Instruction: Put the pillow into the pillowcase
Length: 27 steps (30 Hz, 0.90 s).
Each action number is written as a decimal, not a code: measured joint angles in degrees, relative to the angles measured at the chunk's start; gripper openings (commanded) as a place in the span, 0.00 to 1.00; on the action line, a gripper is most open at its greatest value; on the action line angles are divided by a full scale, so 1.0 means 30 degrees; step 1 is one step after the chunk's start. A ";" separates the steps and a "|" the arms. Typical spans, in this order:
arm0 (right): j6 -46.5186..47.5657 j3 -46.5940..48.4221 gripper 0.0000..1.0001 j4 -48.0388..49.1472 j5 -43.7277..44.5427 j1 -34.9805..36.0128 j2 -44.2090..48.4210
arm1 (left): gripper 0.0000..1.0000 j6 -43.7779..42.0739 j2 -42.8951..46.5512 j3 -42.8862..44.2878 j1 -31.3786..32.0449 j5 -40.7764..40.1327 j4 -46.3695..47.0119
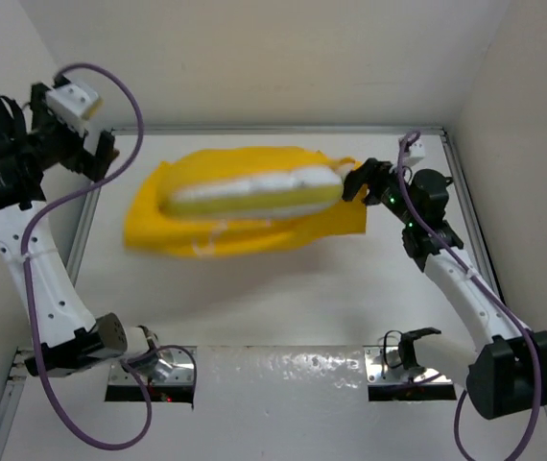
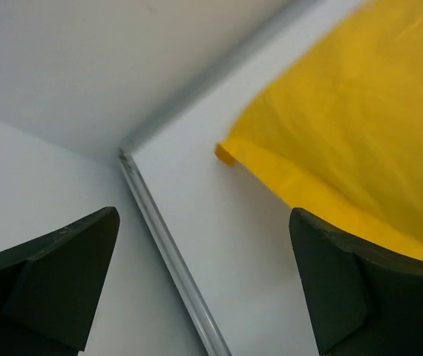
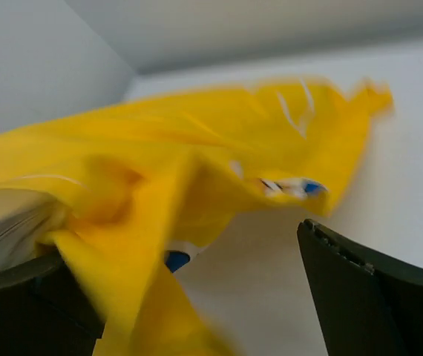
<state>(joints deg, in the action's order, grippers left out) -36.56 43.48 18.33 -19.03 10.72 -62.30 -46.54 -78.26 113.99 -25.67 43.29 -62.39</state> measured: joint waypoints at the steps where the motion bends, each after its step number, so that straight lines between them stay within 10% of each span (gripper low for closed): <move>1: 0.0189 -0.0233 0.99 -0.1355 0.0226 -0.0029 -0.0160 | 1.00 -0.0546 0.0401 -0.0976 0.0029 -0.0342 -0.0860; 14: 0.0007 0.1880 0.56 -0.6856 -0.2186 0.1479 -1.2641 | 1.00 -0.3730 -0.2127 -0.5348 0.0874 -0.2528 -0.3082; 20: 0.0277 1.3835 0.77 -0.9602 -0.3002 0.2820 -1.9613 | 1.00 -0.1719 -0.2499 -0.6156 0.5792 -0.4801 -0.0452; 27: 0.4175 1.6684 0.83 -1.3012 -0.1239 0.3096 -1.7566 | 1.00 0.0707 -0.3555 -0.9843 0.9668 -0.7752 0.2718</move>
<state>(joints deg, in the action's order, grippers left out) -24.03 93.54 -20.71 -22.74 20.01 -115.00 -44.42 -88.92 84.47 3.33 20.03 -54.24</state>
